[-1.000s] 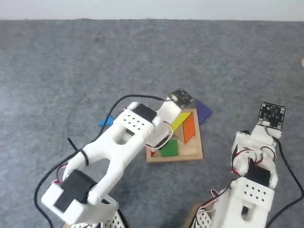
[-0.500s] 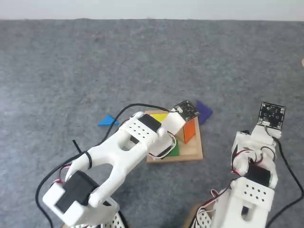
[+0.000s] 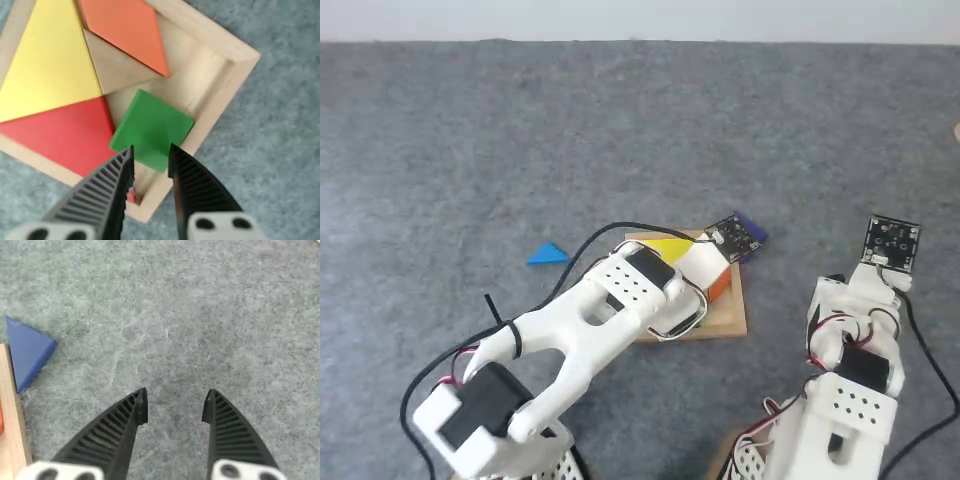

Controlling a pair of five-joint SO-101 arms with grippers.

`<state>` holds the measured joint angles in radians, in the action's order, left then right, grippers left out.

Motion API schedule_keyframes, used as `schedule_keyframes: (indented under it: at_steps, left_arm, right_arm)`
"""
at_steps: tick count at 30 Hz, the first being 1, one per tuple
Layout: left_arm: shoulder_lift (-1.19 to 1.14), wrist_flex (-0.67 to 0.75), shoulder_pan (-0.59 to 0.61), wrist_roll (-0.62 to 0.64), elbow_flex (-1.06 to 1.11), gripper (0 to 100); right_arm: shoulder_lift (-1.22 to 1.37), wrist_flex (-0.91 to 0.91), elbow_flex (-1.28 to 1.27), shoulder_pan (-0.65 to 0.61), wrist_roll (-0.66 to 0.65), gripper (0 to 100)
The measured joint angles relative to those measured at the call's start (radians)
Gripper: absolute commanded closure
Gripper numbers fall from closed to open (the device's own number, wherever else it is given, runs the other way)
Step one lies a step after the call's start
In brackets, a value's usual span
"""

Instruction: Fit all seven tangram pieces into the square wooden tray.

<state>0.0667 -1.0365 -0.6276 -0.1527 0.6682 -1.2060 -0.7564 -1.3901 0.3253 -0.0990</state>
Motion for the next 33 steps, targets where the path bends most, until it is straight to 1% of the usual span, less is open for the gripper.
schedule_keyframes:
  at_steps: [5, 11, 16, 23, 27, 33]
  left_arm:
    - [-0.035, 0.029, -0.002, 0.003, -0.002, 89]
    - [-0.172, 0.023, -0.006, 0.009, -0.143, 89]
    - [-0.221, -0.051, -0.006, 0.009, -0.245, 89]
    - [-0.175, -0.144, 0.0, 0.009, -0.256, 89]
    - [-0.161, -0.158, 0.031, 0.002, -0.247, 89]
    - [-0.158, -0.157, 0.112, 0.002, -0.239, 89]
  right_arm:
    - [0.0, 0.0, 0.0, 0.0, 0.0, 80.9]
    - [0.0, 0.0, 0.0, 0.0, 0.0, 80.9]
    - [0.0, 0.0, 0.0, 0.0, 0.0, 80.9]
    - [0.0, 0.0, 0.0, 0.0, 0.0, 80.9]
    - [0.0, 0.0, 0.0, 0.0, 0.0, 80.9]
    - [0.0, 0.0, 0.0, 0.0, 0.0, 80.9]
